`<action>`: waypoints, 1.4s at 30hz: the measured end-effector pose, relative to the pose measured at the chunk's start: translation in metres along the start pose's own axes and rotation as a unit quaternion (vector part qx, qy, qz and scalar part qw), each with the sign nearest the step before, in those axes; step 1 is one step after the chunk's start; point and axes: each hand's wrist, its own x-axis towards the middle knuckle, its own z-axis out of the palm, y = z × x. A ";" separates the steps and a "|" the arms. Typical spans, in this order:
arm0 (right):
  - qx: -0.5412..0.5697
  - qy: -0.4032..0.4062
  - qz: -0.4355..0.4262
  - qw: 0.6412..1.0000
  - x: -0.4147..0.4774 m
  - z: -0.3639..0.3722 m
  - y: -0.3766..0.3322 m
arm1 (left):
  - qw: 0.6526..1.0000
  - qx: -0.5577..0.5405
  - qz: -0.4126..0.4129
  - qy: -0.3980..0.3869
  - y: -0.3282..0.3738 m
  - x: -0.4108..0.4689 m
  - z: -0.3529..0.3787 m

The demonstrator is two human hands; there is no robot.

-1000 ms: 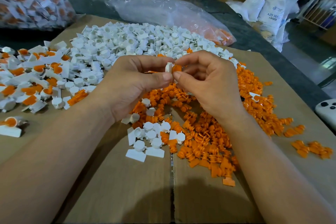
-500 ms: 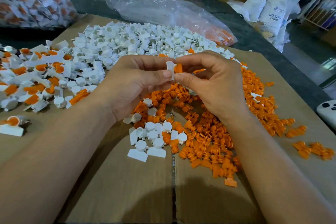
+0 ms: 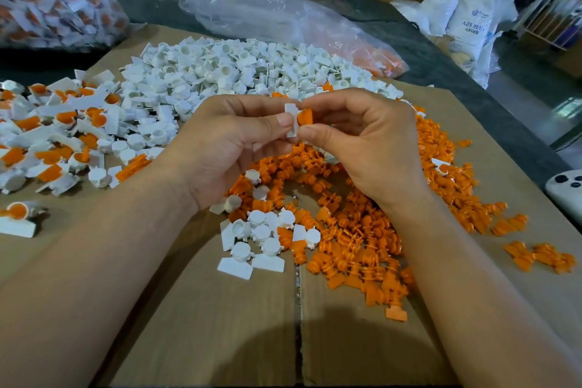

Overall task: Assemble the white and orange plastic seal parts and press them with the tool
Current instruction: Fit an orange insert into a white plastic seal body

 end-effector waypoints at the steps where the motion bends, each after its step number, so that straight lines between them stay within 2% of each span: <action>1: 0.017 -0.002 0.006 1.000 0.000 0.000 0.000 | 1.000 -0.002 -0.003 0.002 0.001 0.000 0.000; 5: 0.105 -0.017 0.057 0.993 0.003 -0.002 0.000 | 1.000 -0.011 -0.011 0.017 0.002 0.001 -0.001; 9: 0.236 -0.023 0.142 0.961 0.006 -0.006 0.003 | 0.999 -0.021 -0.016 0.025 0.003 0.000 0.000; 12: 0.271 -0.030 0.168 0.947 0.007 -0.007 0.004 | 0.999 -0.020 -0.018 0.024 0.004 0.000 0.000; 21: 0.170 -0.032 0.105 0.979 0.004 -0.005 0.001 | 1.000 -0.017 -0.018 0.017 0.003 0.000 0.000; 25: 0.053 -0.019 0.051 0.997 0.002 -0.003 0.000 | 1.000 0.008 -0.004 0.017 0.002 -0.001 0.001; 34: -0.061 -0.010 0.010 0.998 0.000 -0.001 0.003 | 0.999 0.037 0.011 0.027 0.000 0.000 0.004; 38: -0.148 -0.024 -0.045 0.988 -0.002 -0.001 0.002 | 0.997 0.065 0.005 0.033 -0.002 0.000 0.005; 42: -0.119 -0.024 -0.053 0.991 -0.001 0.000 0.002 | 0.997 0.064 0.004 0.035 -0.003 0.001 0.003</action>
